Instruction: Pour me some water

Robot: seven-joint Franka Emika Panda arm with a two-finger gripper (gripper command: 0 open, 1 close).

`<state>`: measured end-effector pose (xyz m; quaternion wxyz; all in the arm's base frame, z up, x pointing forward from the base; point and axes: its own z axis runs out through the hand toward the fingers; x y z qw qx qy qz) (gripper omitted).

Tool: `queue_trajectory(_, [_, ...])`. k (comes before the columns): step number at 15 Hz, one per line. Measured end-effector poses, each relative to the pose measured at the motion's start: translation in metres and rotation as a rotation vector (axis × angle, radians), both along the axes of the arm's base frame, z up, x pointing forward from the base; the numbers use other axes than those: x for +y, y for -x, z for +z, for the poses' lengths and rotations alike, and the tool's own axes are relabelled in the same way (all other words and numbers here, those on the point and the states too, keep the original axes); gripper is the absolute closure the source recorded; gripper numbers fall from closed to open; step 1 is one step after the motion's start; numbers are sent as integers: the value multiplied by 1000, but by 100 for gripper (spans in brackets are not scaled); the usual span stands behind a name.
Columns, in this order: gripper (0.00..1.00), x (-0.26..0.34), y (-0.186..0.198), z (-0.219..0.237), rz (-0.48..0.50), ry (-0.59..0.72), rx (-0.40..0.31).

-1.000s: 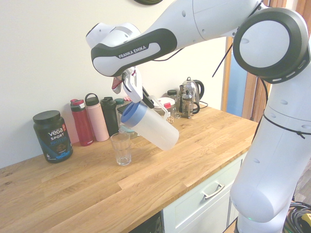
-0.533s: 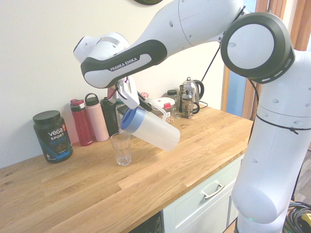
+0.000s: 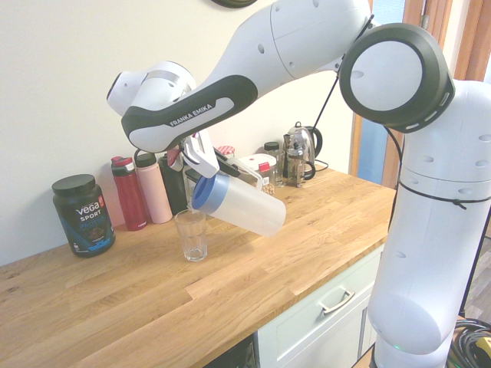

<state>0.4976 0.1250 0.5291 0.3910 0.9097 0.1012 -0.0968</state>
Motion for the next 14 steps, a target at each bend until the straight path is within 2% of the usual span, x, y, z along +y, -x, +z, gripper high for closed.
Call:
queue_trajectory(9, [100, 8, -3, -5, 21, 49, -18])
queue_trajectory(14, [100, 11, -10, -11, 28, 79, -51])
